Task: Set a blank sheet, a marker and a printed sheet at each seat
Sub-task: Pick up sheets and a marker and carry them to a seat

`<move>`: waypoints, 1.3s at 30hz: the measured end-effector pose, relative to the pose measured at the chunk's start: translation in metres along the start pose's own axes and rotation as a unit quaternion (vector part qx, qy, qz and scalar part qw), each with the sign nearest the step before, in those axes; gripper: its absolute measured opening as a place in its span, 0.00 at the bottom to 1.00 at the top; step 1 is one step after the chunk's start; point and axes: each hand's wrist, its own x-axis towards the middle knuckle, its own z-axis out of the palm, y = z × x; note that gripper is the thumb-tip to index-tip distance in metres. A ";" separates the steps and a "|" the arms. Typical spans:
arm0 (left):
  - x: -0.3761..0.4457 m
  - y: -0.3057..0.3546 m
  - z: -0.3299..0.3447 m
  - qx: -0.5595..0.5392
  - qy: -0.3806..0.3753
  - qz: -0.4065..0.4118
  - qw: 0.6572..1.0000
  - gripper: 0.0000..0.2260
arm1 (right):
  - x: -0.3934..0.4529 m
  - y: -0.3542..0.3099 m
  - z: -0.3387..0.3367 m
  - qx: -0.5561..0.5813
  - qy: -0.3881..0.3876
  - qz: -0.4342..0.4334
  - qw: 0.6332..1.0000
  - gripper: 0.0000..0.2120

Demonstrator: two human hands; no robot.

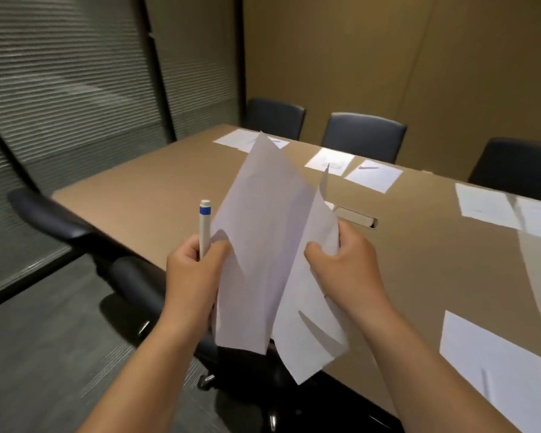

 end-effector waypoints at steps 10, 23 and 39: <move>0.134 -0.068 0.050 0.075 -0.097 -0.096 0.988 0.11 | 0.093 0.083 0.034 -0.059 0.076 0.138 0.986 0.07; 0.219 -0.126 0.090 0.428 -0.154 0.280 0.846 0.05 | 0.144 0.134 0.082 -0.380 0.098 0.170 0.904 0.05; 0.230 -0.305 0.064 0.527 -0.477 0.087 0.698 0.13 | 0.094 0.241 0.196 -0.347 -0.245 0.266 0.866 0.32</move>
